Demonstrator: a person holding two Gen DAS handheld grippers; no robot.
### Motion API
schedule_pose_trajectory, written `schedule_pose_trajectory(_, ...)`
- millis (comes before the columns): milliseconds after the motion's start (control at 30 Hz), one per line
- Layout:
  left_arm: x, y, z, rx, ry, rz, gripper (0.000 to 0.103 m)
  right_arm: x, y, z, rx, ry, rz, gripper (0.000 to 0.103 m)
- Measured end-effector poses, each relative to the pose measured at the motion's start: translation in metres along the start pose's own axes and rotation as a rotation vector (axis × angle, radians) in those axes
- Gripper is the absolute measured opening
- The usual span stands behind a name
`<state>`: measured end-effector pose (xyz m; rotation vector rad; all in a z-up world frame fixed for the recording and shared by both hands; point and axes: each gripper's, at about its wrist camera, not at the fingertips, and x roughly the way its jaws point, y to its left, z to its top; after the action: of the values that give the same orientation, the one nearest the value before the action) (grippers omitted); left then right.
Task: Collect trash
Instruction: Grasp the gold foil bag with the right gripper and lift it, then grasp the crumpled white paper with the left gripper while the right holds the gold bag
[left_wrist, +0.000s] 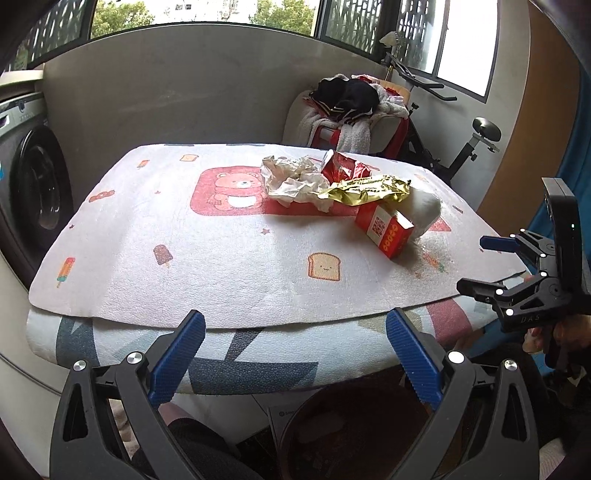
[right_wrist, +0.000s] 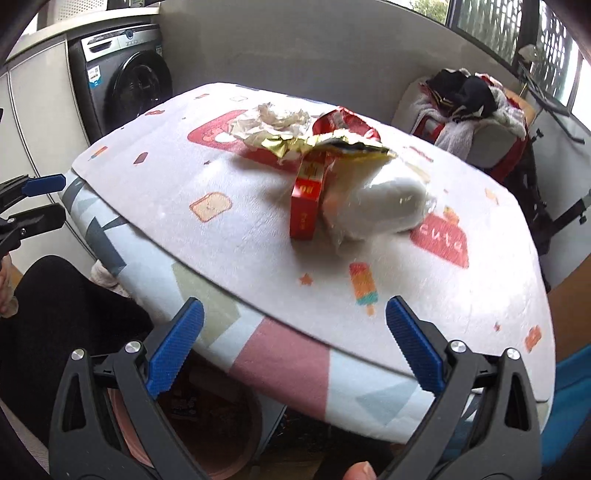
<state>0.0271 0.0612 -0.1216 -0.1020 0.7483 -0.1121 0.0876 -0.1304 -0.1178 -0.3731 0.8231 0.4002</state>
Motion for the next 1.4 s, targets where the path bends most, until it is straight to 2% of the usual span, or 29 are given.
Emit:
schedule_pose_trajectory(67, 0.001, 0.010, 0.012, -0.013, -0.016, 0.000, 0.096, 0.006, 0.001, 0.029, -0.073, -0.011, -0.048, 0.097)
schedule_pose_trajectory(167, 0.003, 0.025, 0.024, -0.051, -0.042, -0.004, 0.096, 0.028, 0.008, 0.067, -0.220, 0.021, -0.117, 0.097)
schedule_pose_trajectory(300, 0.009, 0.044, 0.032, -0.107, -0.067, -0.011, 0.097, 0.072, 0.027, 0.101, -0.387, 0.124, -0.205, 0.097)
schedule_pose_trajectory(433, 0.016, 0.053, 0.032, -0.144, -0.083, -0.026, 0.097, 0.121, 0.046, 0.116, -0.509, 0.226, -0.278, 0.097)
schedule_pose_trajectory(533, 0.023, 0.056, 0.030, -0.156, -0.077, -0.034, 0.097, 0.152, 0.051, 0.122, -0.533, 0.291, -0.316, 0.097)
schedule_pose_trajectory(633, 0.026, 0.057, 0.027, -0.162, -0.075, -0.043, 0.097, 0.168, 0.052, 0.127, -0.522, 0.320, -0.329, 0.093)
schedule_pose_trajectory(700, 0.028, 0.059, 0.026, -0.168, -0.074, -0.045, 0.097, 0.175, 0.053, 0.129, -0.520, 0.341, -0.326, 0.084)
schedule_pose_trajectory(767, 0.030, 0.061, 0.025, -0.178, -0.070, -0.046, 0.097, 0.181, 0.052, 0.130, -0.521, 0.358, -0.332, 0.080)
schedule_pose_trajectory(800, 0.032, 0.061, 0.025, -0.183, -0.067, -0.048, 0.097, 0.181, 0.051, 0.131, -0.519, 0.356, -0.339, 0.073)
schedule_pose_trajectory(833, 0.033, 0.061, 0.025, -0.187, -0.066, -0.050, 0.097, 0.179, 0.048, 0.132, -0.509, 0.348, -0.342, 0.067)
schedule_pose_trajectory(933, 0.033, 0.060, 0.026, -0.188, -0.071, -0.055, 0.097, 0.158, 0.038, 0.140, -0.429, 0.300, -0.257, 0.063)
schedule_pose_trajectory(967, 0.033, 0.059, 0.027, -0.184, -0.075, -0.054, 0.097, 0.147, 0.035, 0.143, -0.406, 0.272, -0.236, 0.059)
schedule_pose_trajectory(1000, 0.032, 0.058, 0.027, -0.181, -0.076, -0.053, 0.097, 0.136, 0.030, 0.147, -0.386, 0.242, -0.219, 0.040)
schedule_pose_trajectory(1067, 0.033, 0.057, 0.029, -0.177, -0.075, -0.052, 0.097, 0.115, 0.016, 0.153, -0.322, 0.195, -0.196, 0.021)
schedule_pose_trajectory(1167, 0.036, 0.056, 0.036, -0.177, -0.075, -0.058, 0.097, 0.086, -0.018, 0.157, -0.146, 0.127, -0.096, 0.013)
schedule_pose_trajectory(1300, 0.042, 0.053, 0.047, -0.176, -0.072, -0.089, 0.097, 0.055, -0.064, 0.145, 0.113, 0.034, 0.066, 0.012)
schedule_pose_trajectory(1400, 0.056, 0.049, 0.055, -0.192, -0.020, -0.129, 0.097, 0.034, -0.089, 0.131, 0.243, -0.061, 0.150, 0.012)
